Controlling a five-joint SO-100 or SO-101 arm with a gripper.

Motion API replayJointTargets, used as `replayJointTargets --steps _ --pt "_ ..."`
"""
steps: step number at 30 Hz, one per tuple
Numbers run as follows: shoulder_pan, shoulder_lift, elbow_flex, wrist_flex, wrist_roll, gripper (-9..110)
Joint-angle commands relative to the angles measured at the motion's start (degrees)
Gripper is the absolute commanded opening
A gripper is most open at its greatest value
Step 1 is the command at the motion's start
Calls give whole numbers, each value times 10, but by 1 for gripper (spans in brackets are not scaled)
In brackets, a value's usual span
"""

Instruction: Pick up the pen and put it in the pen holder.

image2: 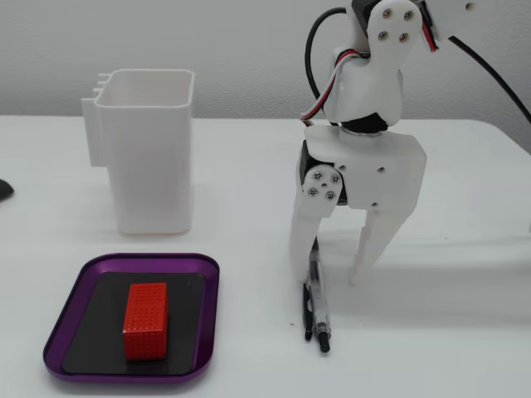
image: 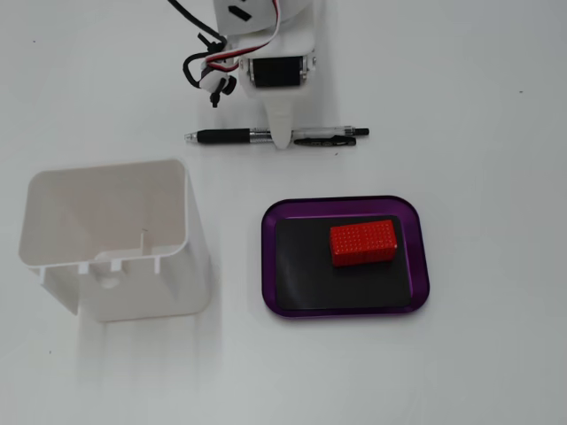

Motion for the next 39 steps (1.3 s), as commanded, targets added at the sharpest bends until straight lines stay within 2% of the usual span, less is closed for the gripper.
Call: replayJointTargets --steps 1,4,9,19,29,34,39 --pt "-4 -1 3 -7 -8 11" --pt "-4 -1 3 -7 -9 10" --pt "-5 0 3 -4 -9 -1" --pt "-2 23 -9 33 -8 -1" --pt "1 272 -42 82 7 -1" --pt "4 366 -116 76 83 -1" --pt "3 341 -250 67 138 -1"
